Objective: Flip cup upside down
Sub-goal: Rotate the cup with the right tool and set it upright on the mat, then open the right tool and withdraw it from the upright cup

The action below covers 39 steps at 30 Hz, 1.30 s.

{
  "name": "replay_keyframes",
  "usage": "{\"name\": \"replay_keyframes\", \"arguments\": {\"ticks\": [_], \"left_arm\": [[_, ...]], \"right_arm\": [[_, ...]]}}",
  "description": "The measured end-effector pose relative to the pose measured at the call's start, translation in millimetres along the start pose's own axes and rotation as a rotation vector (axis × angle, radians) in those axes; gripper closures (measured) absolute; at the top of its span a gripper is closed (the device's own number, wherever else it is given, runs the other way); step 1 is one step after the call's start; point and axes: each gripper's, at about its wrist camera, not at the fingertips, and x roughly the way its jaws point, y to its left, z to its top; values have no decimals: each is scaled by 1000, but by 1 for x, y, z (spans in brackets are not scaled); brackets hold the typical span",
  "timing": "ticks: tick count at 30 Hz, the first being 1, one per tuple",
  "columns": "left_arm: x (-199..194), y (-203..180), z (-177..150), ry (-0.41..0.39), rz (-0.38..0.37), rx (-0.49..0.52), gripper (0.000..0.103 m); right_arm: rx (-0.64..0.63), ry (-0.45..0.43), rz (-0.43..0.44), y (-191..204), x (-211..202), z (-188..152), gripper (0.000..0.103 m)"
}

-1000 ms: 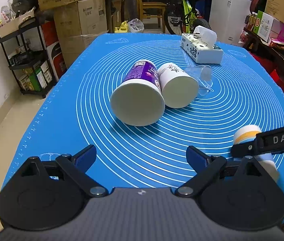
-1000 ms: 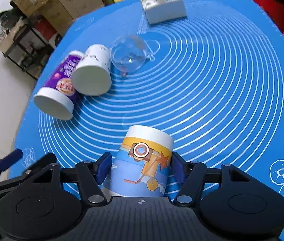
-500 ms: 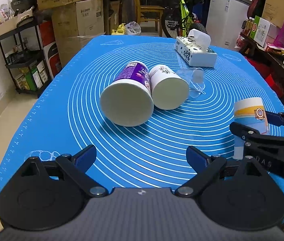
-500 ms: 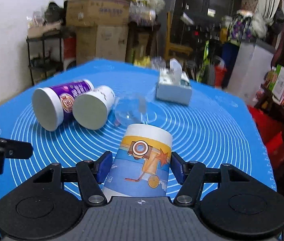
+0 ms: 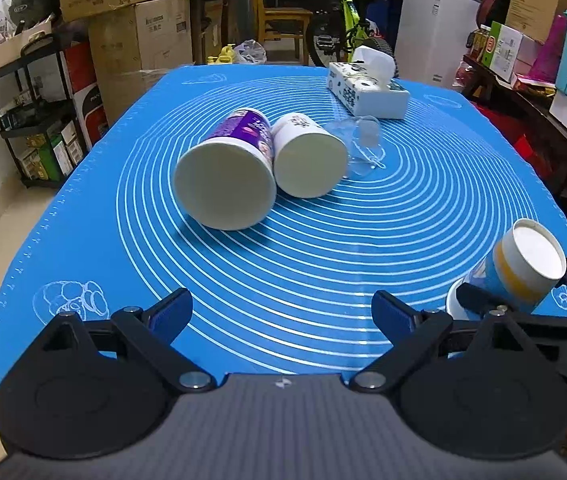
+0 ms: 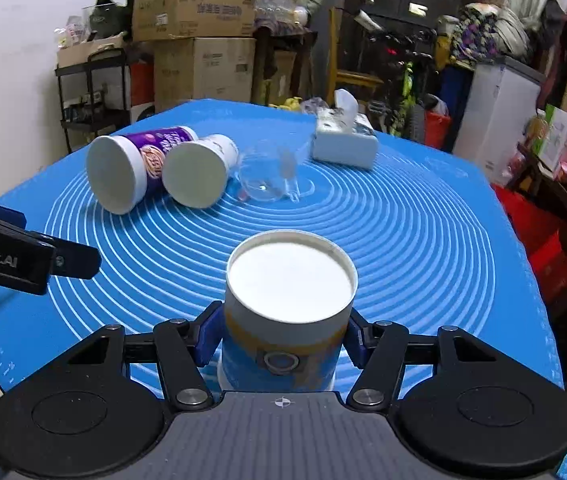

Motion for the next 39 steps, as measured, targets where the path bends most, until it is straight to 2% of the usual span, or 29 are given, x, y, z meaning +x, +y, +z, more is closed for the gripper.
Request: {"name": "replay_keyframes", "arguments": {"ticks": [5, 12, 19, 30, 39], "left_arm": [[-4, -6, -5, -5, -4, 9, 8], [-11, -15, -10, -17, -18, 27, 8], [-27, -26, -19, -37, -27, 56, 8], [-52, -47, -40, -52, -74, 69, 8], [-60, -68, -52, -57, -72, 112, 8]], "right_arm": [[10, 7, 3, 0, -2, -3, 39], [-3, -20, 1, 0, -16, -6, 22], [35, -46, -18, -8, -53, -14, 14], [98, -46, -54, -22, -102, -33, 14], [119, -33, -72, -30, -115, -44, 14]]}}
